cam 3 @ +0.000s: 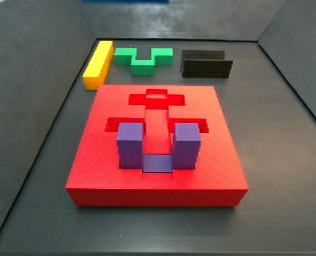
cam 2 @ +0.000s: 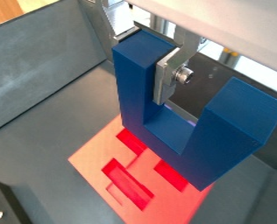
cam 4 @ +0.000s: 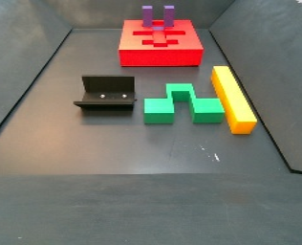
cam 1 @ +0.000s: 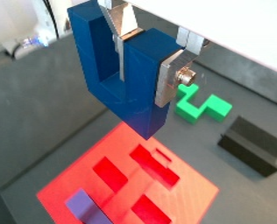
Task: Pick up the blue object. Move up. Move to above the board. Insert the blue object.
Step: Insert the blue object.
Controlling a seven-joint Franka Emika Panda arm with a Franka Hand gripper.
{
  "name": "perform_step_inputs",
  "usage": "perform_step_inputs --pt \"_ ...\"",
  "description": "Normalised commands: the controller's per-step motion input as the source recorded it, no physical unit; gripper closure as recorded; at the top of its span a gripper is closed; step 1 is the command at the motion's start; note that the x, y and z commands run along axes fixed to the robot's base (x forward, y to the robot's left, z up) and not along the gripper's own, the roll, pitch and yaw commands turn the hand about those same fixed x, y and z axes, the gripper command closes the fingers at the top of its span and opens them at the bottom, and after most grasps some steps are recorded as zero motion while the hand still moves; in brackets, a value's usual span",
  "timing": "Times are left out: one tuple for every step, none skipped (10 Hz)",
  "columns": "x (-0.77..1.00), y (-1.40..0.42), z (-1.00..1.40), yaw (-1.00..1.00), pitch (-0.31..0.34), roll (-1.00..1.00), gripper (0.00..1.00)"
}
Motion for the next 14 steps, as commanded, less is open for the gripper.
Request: perform_step_inputs --pt "0.98 0.09 -0.33 0.01 -0.18 -0.1 1.0" --pt "1.0 0.06 -0.42 0.0 -0.179 -0.1 1.0" --pt "1.0 0.15 -0.48 0.0 -0.186 -0.12 1.0" --pt "0.97 0.21 -0.53 0.0 -0.209 -0.12 1.0" --pt "0.9 0.18 -0.53 0.0 -0.206 -0.04 1.0" --pt "0.71 0.17 -0.57 0.05 -0.129 0.09 1.0" --pt "0.41 0.07 -0.42 0.17 0.0 0.39 1.0" --pt "0.13 -0.03 -0.31 0.36 0.0 0.46 1.0" --pt "0.1 -0.11 -0.17 0.38 0.021 0.5 1.0" --pt "0.01 -0.17 -0.54 0.32 0.0 0.36 1.0" --pt "0.0 0.0 -0.58 0.24 0.0 0.17 1.0" --pt "-0.27 0.03 -0.61 0.0 0.0 0.15 1.0" --pt "-0.32 0.09 -0.57 -0.13 0.043 0.13 1.0" --pt "-0.37 0.03 -0.57 -0.35 0.13 0.01 1.0"
